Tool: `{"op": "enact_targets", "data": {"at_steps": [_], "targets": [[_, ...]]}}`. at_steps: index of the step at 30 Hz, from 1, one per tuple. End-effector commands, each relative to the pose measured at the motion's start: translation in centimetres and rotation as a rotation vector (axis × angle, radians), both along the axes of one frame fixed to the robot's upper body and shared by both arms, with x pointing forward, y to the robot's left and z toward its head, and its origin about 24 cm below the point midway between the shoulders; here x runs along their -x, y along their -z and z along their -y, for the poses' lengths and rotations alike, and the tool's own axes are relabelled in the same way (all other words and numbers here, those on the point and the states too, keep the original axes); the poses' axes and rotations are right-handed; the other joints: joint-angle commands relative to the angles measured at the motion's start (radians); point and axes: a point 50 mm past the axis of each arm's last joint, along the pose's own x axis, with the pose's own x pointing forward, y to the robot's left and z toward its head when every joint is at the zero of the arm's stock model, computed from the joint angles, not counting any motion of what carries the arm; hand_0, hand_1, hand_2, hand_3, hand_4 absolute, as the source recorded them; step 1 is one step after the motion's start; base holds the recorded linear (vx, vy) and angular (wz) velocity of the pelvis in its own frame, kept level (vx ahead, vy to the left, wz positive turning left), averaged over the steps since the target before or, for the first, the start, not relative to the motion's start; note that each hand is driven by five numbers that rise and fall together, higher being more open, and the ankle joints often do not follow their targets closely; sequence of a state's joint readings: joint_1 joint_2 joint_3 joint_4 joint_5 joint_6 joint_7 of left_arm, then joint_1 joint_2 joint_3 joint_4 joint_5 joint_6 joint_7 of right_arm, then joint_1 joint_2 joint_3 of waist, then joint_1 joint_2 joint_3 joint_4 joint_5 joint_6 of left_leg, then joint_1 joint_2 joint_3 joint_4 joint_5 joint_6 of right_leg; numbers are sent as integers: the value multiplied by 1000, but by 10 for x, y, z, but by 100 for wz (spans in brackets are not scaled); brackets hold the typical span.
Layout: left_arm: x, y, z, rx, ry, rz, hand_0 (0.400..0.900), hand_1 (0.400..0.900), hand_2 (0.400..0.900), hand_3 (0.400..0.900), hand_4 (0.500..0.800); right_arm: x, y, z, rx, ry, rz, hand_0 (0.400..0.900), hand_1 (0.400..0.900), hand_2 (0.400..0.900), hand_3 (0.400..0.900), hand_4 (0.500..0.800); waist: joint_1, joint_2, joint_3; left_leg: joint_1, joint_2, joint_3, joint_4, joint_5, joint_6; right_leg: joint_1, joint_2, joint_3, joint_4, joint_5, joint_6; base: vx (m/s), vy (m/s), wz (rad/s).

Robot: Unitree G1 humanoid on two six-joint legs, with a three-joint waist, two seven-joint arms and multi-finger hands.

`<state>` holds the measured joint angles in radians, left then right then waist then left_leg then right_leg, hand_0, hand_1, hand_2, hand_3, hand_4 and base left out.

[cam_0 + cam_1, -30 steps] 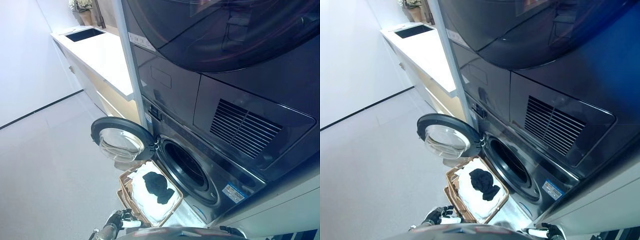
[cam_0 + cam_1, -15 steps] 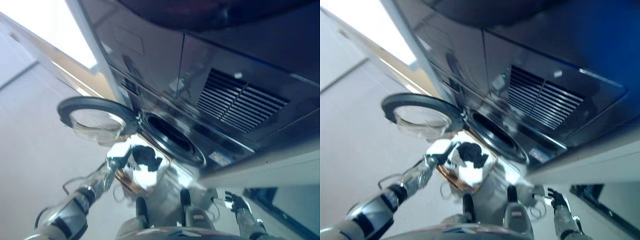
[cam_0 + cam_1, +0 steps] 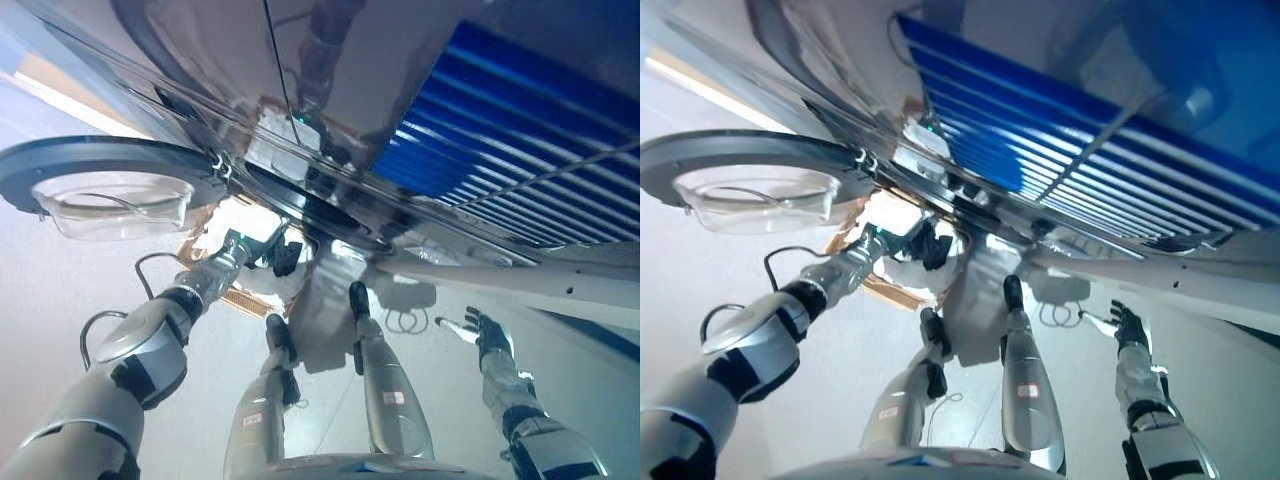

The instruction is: Put the clothes in the basket into the washing machine.

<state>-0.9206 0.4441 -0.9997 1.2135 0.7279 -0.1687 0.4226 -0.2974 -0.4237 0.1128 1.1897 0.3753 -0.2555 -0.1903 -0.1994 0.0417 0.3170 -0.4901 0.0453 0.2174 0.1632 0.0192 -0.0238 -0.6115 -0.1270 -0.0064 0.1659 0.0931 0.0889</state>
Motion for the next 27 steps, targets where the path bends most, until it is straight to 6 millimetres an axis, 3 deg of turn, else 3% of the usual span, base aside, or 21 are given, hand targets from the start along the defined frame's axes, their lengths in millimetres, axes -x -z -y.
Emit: {"op": "enact_targets", "data": {"at_steps": [1, 6, 7, 8, 9, 12, 18, 23, 27], "targets": [[-9, -18, -16, -17, -56, 8, 900, 900, 900, 900, 800, 19, -12, 37, 80, 101, 28, 900, 900, 900, 900, 800, -35, -5, -30, -175, 58, -61, 204, -78, -64, -121, -8, -10, 99, -19, 58, -50, -24, 6], [-12, -26, -23, -31, -69, -69, 900, 900, 900, 900, 800, 12, -20, 38, 74, 93, 68, 900, 900, 900, 900, 800, -47, -5, -35, -285, 79, -61, 312, -115, -66, -237, -4, 6, 176, -32, 50, -51, -6, -4], [-13, -29, -25, -43, -70, -69, 900, 900, 900, 900, 800, -3, -35, 35, 69, 53, 156, 900, 900, 900, 900, 800, -53, -9, -39, -307, 83, -63, 335, -124, -67, -259, 0, 10, 192, -34, 47, -46, -25, -5], [-13, -32, -33, -70, -85, -72, 900, 900, 900, 900, 800, -5, -46, 32, 77, 8, 218, 900, 900, 900, 900, 800, -61, -16, -41, -329, 90, -61, 357, -131, -67, -278, 2, 10, 207, -37, 46, 59, -20, -14], [-12, -33, -39, -82, -93, -93, 900, 900, 900, 900, 800, 0, -53, 36, 78, 0, 256, 900, 900, 900, 900, 800, -67, -17, -46, -329, 103, -66, 377, -171, -74, -285, 13, 12, 228, -68, 50, 63, -18, -16], [-15, -48, -46, -108, -82, -42, 900, 900, 900, 900, 800, 16, -63, 41, 84, -12, 323, 900, 900, 900, 900, 800, -64, -25, -55, -377, 110, -75, 435, -197, -72, -325, 17, 13, 262, -85, 46, 21, -28, -5], [-19, -70, -59, -149, -110, 7, 900, 900, 900, 900, 800, 28, -74, 36, 45, -81, 389, 900, 900, 900, 900, 800, -69, -42, -61, -469, 116, -85, 518, -226, -64, -401, 26, 16, 304, -93, 42, -11, -4, -4], [-19, -72, -65, -165, -139, 24, 900, 900, 900, 900, 800, 32, -77, 34, 27, -112, 405, 900, 900, 900, 900, 800, -76, -45, -73, -518, 117, -92, 555, -242, -58, -444, 28, 15, 330, -101, 39, 17, 8, -2], [-18, -77, -80, -181, -195, 28, 900, 900, 900, 900, 800, 33, -81, 46, 37, -70, 417, 900, 900, 900, 900, 800, -80, -55, -75, -563, 126, -84, 583, -254, -56, -485, 38, 20, 334, -95, 41, 37, 44, -15]]}}
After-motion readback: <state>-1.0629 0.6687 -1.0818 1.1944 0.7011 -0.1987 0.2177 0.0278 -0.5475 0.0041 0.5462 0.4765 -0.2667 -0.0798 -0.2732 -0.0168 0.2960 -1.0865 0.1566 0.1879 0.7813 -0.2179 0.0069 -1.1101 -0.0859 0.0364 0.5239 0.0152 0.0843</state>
